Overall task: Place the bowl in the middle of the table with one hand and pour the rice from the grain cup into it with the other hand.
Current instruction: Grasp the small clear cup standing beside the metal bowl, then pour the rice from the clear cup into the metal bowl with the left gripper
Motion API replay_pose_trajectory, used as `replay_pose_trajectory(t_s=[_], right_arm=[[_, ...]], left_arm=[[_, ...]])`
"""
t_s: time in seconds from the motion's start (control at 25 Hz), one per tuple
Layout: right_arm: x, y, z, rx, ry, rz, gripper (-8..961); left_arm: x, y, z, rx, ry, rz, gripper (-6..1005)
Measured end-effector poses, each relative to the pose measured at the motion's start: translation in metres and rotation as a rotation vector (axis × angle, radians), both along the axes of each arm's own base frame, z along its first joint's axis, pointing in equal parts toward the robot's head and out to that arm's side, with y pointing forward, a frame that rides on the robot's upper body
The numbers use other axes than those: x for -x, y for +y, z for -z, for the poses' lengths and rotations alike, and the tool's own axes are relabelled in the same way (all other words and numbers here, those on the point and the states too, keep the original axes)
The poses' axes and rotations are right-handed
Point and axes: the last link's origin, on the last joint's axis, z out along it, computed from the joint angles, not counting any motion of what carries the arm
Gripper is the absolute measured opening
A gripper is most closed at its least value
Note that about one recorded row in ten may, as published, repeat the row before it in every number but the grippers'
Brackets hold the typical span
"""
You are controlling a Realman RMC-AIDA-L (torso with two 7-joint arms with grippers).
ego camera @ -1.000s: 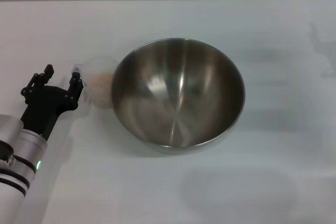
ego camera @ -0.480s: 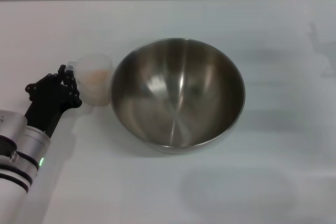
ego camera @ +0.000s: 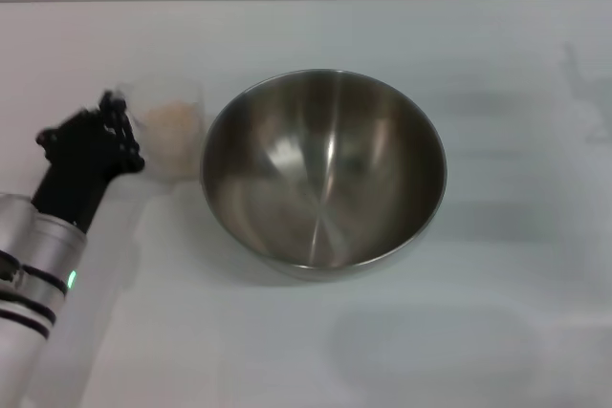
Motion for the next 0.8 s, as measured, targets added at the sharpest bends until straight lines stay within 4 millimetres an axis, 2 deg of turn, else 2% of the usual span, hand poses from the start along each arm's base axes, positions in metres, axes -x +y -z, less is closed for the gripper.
replay_pose_trajectory(t_s=[0.2,0.28,0.32,0.56,0.8], right_arm=[[0.0,0.0,0.0,-0.001,0.0,-0.001,744],[0.001,0.0,0.0,-0.003,-0.002,-0.003,744],[0.001,0.001,0.0,-0.004,-0.003,-0.004,744],[0.003,0.002,0.0,-0.004,-0.004,-0.01,744],[0.004,0.004,-0.001,-0.003,-0.007,-0.01,745]], left_arm=[[-0.016,0.015,-0.021,-0.139,0.085,0.098,27],[-0.025,0.019,-0.026,-0.191,0.158,0.145,25],[-0.035,0.021,-0.028,-0.238,0.254,0.208,24],[-0.059,0.024,-0.026,-0.33,0.502,0.354,24],[-0.078,0.021,-0.015,-0.411,0.799,0.5,24]])
